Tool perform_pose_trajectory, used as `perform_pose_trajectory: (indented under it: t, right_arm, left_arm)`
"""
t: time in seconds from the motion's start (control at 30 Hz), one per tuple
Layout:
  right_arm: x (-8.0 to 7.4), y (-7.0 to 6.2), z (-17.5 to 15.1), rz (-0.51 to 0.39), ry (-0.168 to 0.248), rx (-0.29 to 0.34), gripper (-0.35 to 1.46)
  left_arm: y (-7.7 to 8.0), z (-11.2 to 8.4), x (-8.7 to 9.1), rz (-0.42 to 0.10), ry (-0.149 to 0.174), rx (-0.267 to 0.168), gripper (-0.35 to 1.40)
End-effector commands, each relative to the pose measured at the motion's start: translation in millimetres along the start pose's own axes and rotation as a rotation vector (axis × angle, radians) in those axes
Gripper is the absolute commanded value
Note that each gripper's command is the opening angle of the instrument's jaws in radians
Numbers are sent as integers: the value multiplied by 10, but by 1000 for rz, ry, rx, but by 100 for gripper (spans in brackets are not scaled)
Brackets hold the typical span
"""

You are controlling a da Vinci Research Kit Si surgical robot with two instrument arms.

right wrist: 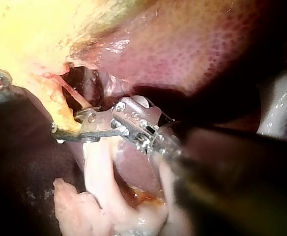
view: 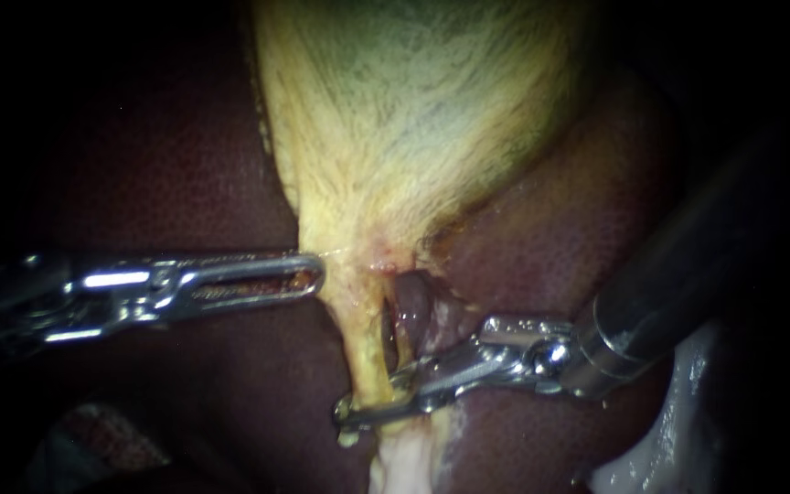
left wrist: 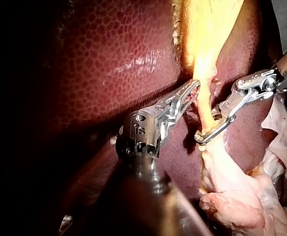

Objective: Going back second clip left tube

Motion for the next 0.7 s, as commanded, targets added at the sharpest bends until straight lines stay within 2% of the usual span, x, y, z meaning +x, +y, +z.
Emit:
perform_pose_trajectory:
  t: [0.03,0.5,0.57,0.6,0.7]
  right_arm:
    - [0,0,0,-5,0,0,-35]
    - [5,-1,-1,-67,-6,-1,-33]
    - [6,0,0,-109,4,-10,-8]
    - [6,-1,0,-121,6,-15,-2]
    - [8,-1,-1,-233,13,-32,35]
  left_arm:
    - [0,0,0,0,0,0,-35]
    - [-1,-1,0,0,0,0,-35]
    - [-1,-1,1,0,0,0,-35]
    - [-1,-1,1,0,0,0,-35]
    - [0,-2,1,0,1,0,-35]
